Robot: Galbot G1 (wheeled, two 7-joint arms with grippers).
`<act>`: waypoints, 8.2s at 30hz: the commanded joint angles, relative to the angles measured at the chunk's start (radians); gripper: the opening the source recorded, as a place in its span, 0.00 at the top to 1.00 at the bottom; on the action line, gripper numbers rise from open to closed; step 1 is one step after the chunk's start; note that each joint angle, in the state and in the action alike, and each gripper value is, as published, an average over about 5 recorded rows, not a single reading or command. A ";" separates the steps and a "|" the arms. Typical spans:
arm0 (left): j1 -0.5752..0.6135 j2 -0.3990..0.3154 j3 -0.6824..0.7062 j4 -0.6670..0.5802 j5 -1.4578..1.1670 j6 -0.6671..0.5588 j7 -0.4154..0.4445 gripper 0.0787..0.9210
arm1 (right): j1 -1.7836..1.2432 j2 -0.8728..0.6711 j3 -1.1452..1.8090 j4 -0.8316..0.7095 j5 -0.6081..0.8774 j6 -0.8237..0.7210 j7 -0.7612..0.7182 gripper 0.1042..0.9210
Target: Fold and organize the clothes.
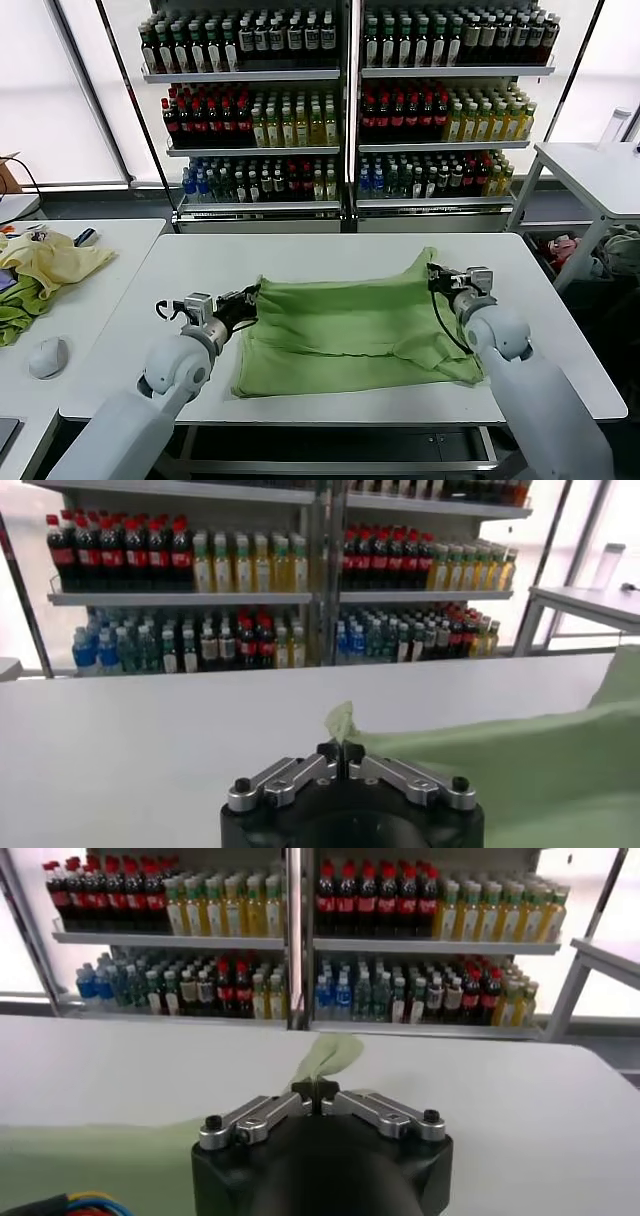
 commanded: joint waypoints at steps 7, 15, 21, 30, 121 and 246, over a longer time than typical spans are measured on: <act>0.221 0.026 -0.021 -0.153 0.097 0.007 0.012 0.97 | -0.404 -0.050 0.213 0.284 -0.027 0.000 0.012 0.98; 0.212 -0.004 -0.003 -0.095 0.228 -0.012 0.036 0.96 | -0.388 -0.011 0.171 0.219 -0.057 -0.029 0.027 0.98; 0.236 -0.044 -0.001 -0.096 0.332 -0.056 0.016 0.79 | -0.384 0.009 0.151 0.220 -0.087 -0.027 0.031 0.86; 0.297 -0.170 -0.035 -0.110 0.379 -0.047 -0.102 0.48 | -0.403 0.013 0.159 0.247 -0.088 -0.016 0.033 0.55; 0.176 -0.166 -0.051 -0.269 -0.108 0.022 0.057 0.73 | -0.401 0.024 0.164 0.279 -0.065 0.006 0.047 0.12; 0.002 -0.354 0.152 0.025 0.256 -0.086 0.048 0.91 | -0.454 0.072 0.244 0.378 -0.075 0.041 0.034 0.12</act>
